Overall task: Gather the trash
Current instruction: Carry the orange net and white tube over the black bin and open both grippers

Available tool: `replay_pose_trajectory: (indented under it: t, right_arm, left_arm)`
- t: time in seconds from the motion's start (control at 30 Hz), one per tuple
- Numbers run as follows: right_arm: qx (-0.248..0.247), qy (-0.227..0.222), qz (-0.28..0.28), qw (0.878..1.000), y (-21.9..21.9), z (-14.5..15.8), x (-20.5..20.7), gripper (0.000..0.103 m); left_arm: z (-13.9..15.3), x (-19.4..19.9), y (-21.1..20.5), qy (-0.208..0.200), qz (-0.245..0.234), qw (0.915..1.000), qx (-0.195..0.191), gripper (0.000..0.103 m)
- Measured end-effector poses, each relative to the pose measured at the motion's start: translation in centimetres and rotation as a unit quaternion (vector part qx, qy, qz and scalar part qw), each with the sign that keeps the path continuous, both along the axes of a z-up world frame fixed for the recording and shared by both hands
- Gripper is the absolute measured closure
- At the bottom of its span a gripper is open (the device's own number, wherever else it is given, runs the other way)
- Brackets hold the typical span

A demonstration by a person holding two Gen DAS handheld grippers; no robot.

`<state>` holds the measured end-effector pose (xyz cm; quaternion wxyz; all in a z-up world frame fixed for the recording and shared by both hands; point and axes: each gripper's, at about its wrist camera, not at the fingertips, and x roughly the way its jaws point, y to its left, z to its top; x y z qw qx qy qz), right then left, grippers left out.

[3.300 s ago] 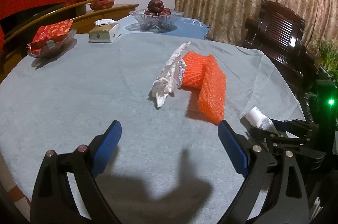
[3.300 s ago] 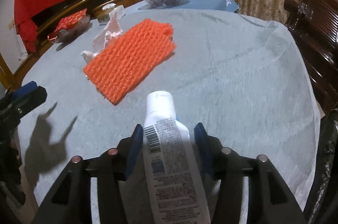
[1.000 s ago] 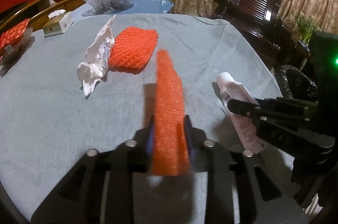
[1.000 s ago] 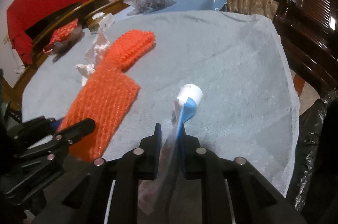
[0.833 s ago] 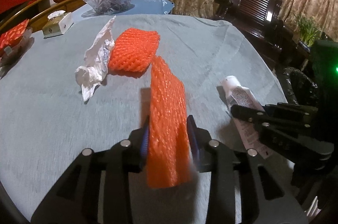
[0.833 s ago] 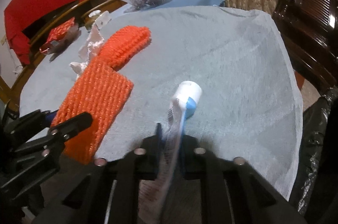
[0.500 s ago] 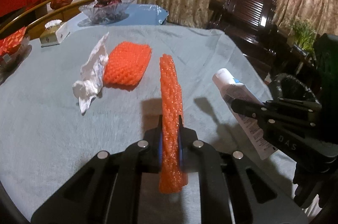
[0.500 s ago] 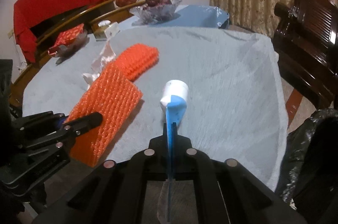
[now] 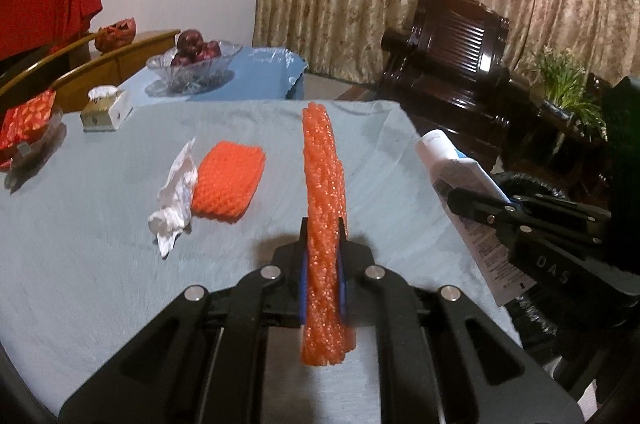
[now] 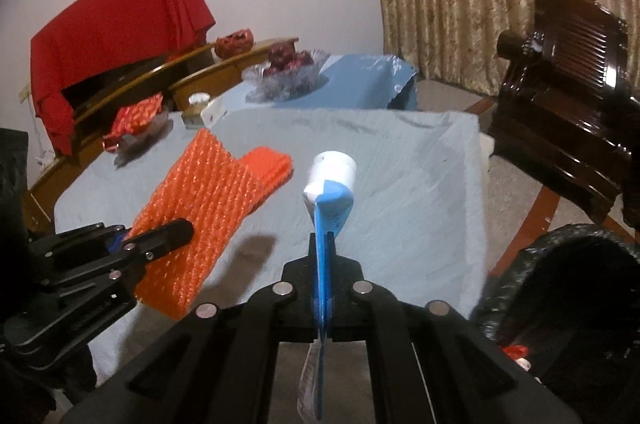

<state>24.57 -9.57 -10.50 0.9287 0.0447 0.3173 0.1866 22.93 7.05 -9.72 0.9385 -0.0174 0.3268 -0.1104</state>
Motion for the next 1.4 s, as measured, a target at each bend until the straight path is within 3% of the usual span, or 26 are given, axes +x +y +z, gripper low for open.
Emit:
replay_pose_trajectory:
  t: [0.6, 1.0, 1.4]
  right_arm:
    - [0.003, -0.057, -0.071, 0.996, -8.4, 5.0, -5.6, 0.101]
    - [-0.006, -0.044, -0.157, 0.987, -16.2, 3.4, -8.8, 0.101]
    - [-0.02, -0.009, -0.221, 0.975, -22.4, 0.4, -10.7, 0.101]
  left_arm:
    - [4.9, -3.2, -7.8, -0.044, -0.065, 0.9968, -0.013, 0.093]
    - [4.5, -3.8, -15.7, -0.038, -0.155, 0.9871, -0.018, 0.093]
    - [0.8, -3.1, -24.1, -0.013, -0.248, 0.9685, -0.011, 0.093]
